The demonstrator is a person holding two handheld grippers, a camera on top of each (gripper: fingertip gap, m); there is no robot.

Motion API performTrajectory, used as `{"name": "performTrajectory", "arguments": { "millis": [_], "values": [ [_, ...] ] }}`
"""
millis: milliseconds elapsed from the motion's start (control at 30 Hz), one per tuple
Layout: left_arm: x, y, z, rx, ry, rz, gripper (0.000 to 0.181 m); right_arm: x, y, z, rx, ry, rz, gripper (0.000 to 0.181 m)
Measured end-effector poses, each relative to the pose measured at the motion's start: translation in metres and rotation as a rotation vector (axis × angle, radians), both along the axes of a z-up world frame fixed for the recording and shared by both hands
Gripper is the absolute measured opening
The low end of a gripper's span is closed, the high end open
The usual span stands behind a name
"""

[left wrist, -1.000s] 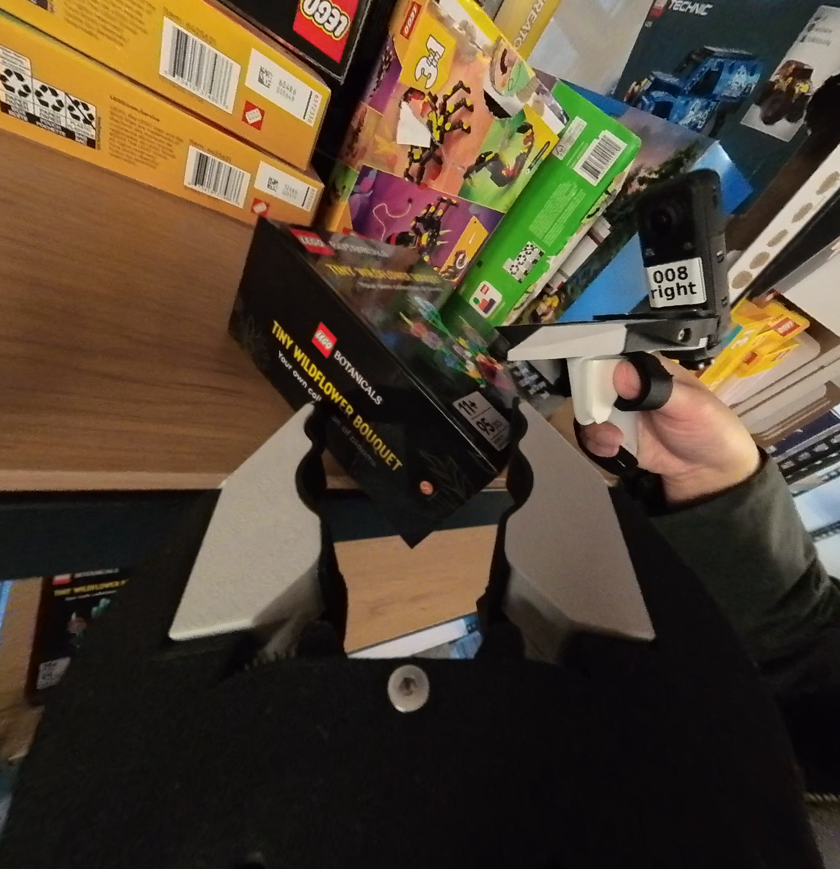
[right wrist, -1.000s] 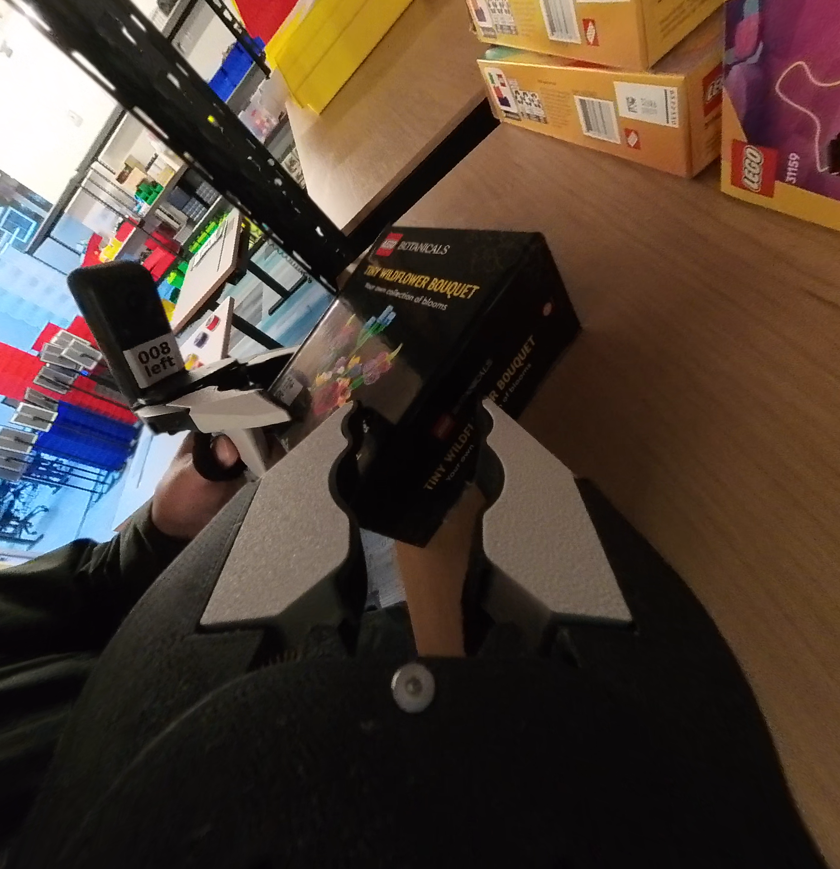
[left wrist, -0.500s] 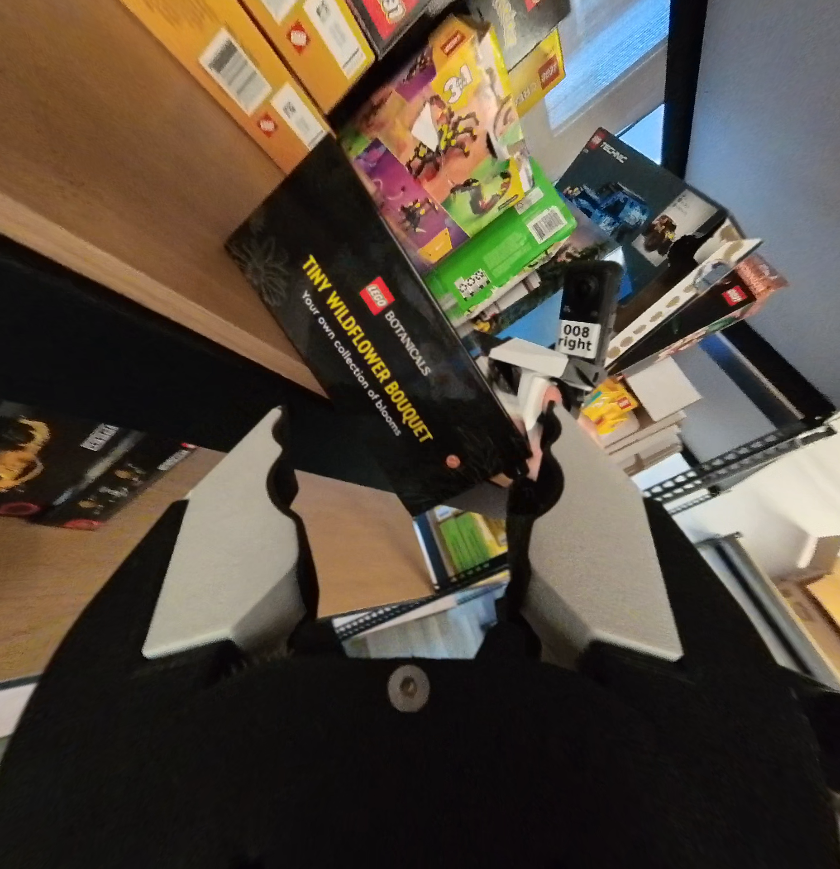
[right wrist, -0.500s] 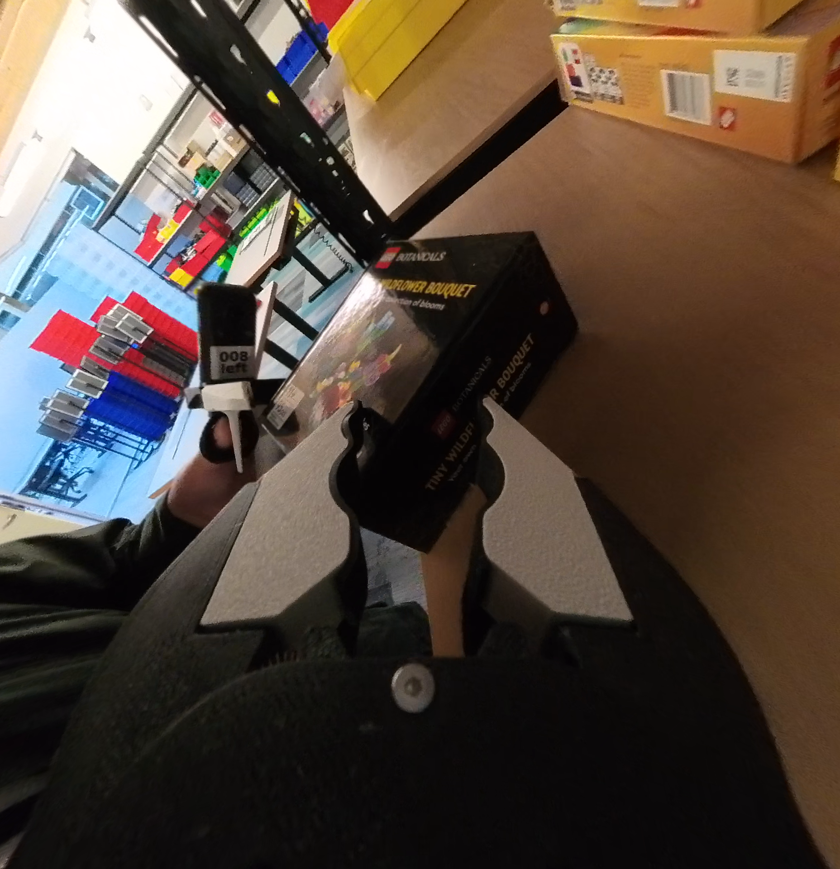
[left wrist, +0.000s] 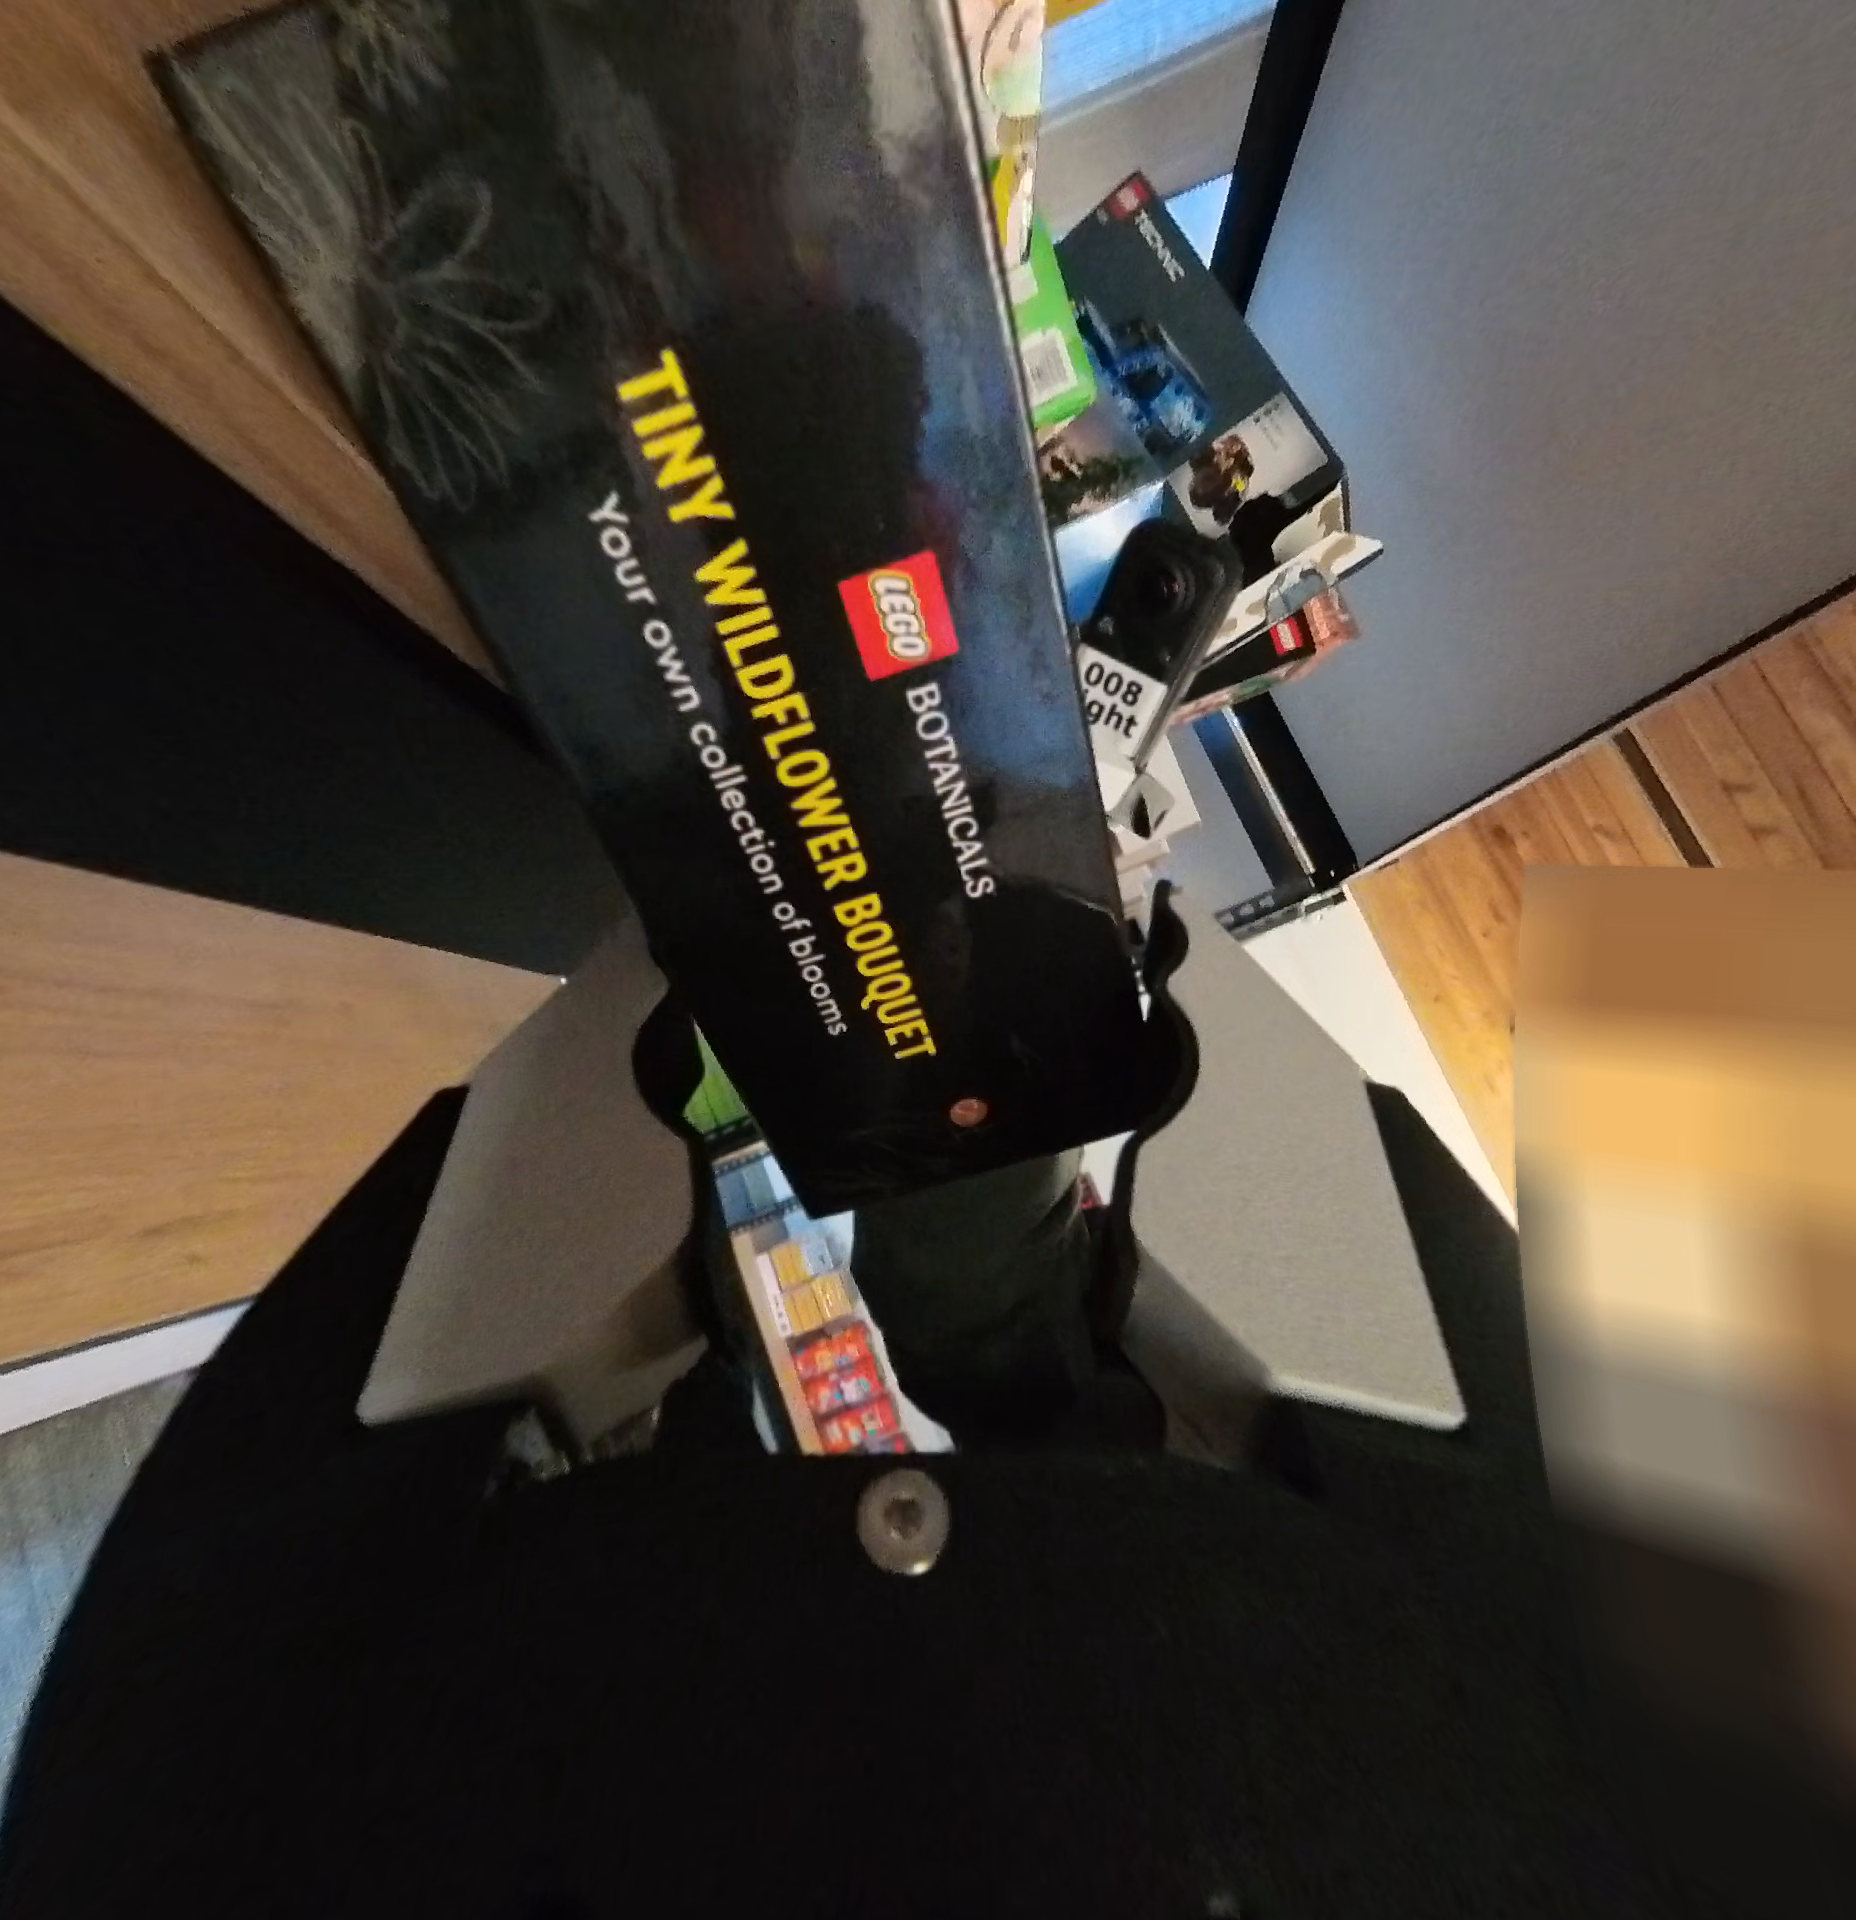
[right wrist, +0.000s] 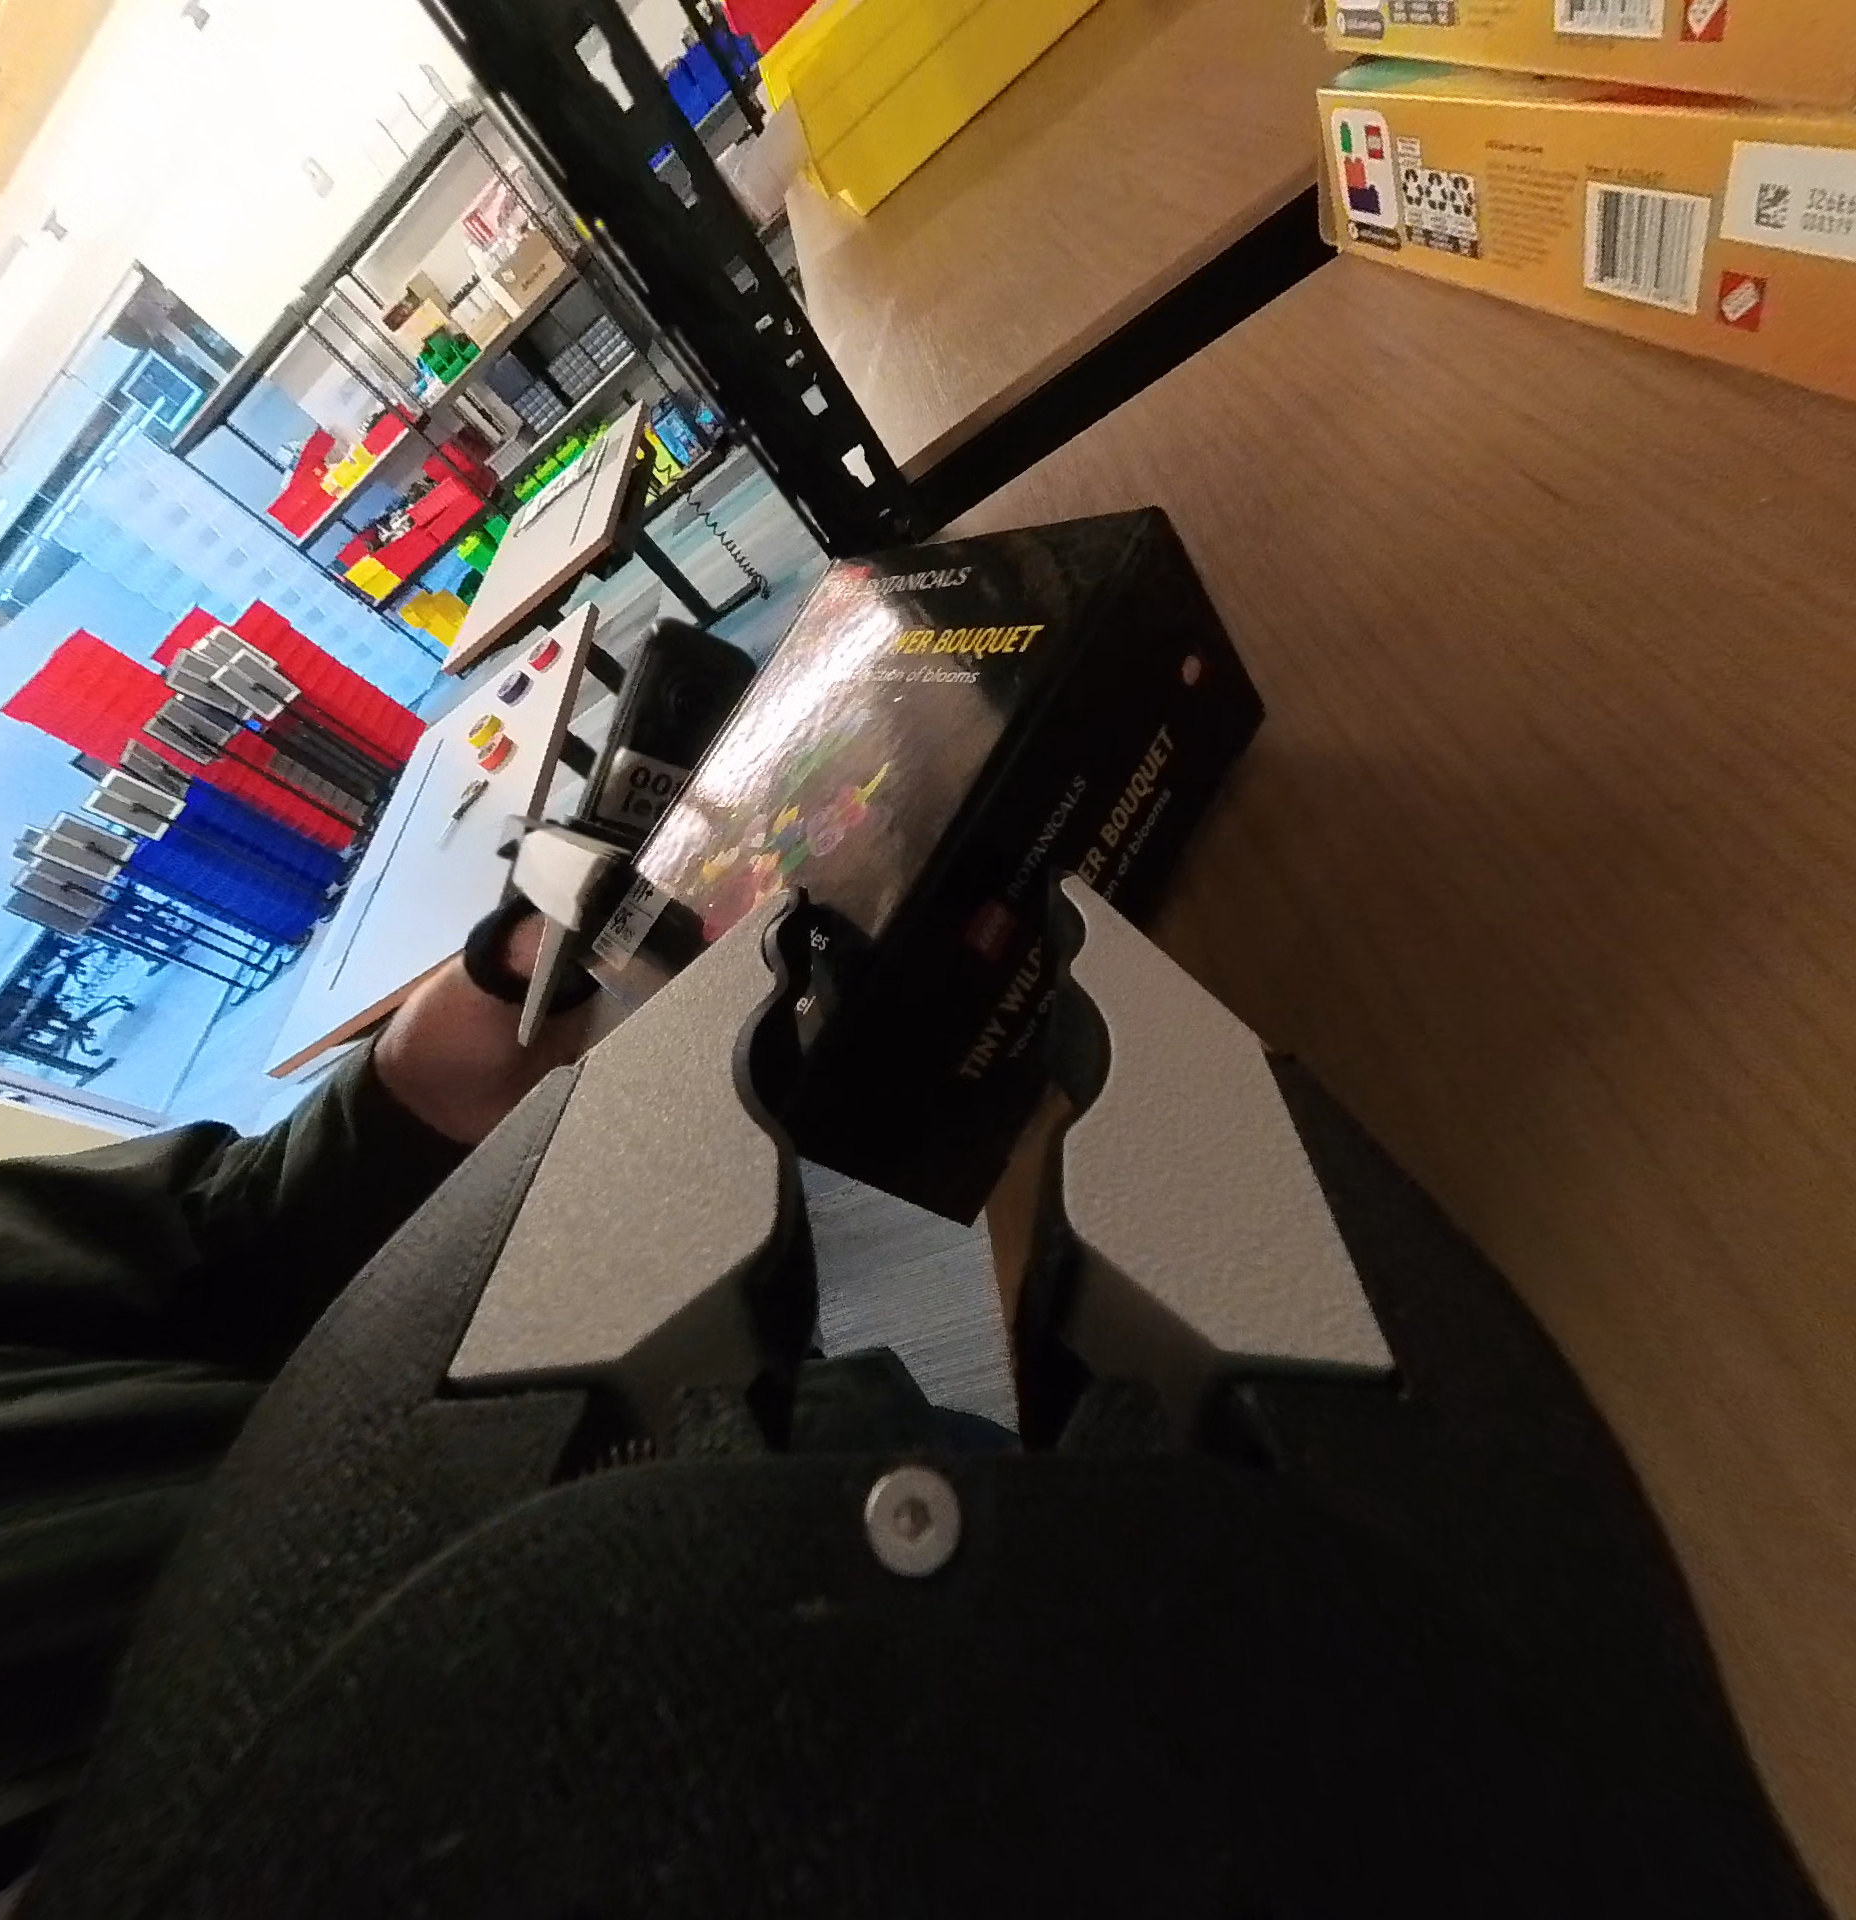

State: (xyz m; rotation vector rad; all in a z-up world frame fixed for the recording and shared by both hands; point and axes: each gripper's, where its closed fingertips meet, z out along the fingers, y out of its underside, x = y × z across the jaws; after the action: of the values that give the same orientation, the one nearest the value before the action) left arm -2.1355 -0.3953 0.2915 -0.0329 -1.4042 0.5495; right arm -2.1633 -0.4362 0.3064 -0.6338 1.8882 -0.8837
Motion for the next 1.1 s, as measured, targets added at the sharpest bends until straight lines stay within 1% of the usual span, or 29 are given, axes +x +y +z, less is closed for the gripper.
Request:
{"name": "performTrajectory", "arguments": {
  "millis": [133,300,533,633,767,967,1100],
  "values": [
    [0.0,0.003,-0.001,0.009,0.015,-0.033,0.081,-0.001,0.001,-0.001,0.028,-0.026,-0.004,0.045],
    [-0.001,0.01,-0.004,-0.023,0.028,-0.053,0.079,-0.001,0.005,-0.008,0.137,-0.073,0.021,0.055],
    [0.002,0.013,-0.009,-0.126,0.066,-0.071,0.078,0.006,0.006,-0.014,0.204,-0.028,0.081,0.065],
    [0.005,0.012,-0.01,-0.168,0.077,-0.073,0.078,0.01,0.003,-0.012,0.216,-0.037,0.089,0.064],
    [0.006,0.013,-0.01,-0.169,0.067,-0.073,0.078,0.013,0.002,-0.01,0.215,-0.048,0.071,0.062],
    [0.012,0.026,0.005,-0.208,0.067,-0.055,0.077,0.016,0.019,0.004,0.155,-0.083,0.072,0.062],
    [0.009,0.021,0.007,-0.22,0.047,-0.054,0.076,0.008,0.02,-0.002,0.197,-0.08,0.072,0.062]
  ]
}}
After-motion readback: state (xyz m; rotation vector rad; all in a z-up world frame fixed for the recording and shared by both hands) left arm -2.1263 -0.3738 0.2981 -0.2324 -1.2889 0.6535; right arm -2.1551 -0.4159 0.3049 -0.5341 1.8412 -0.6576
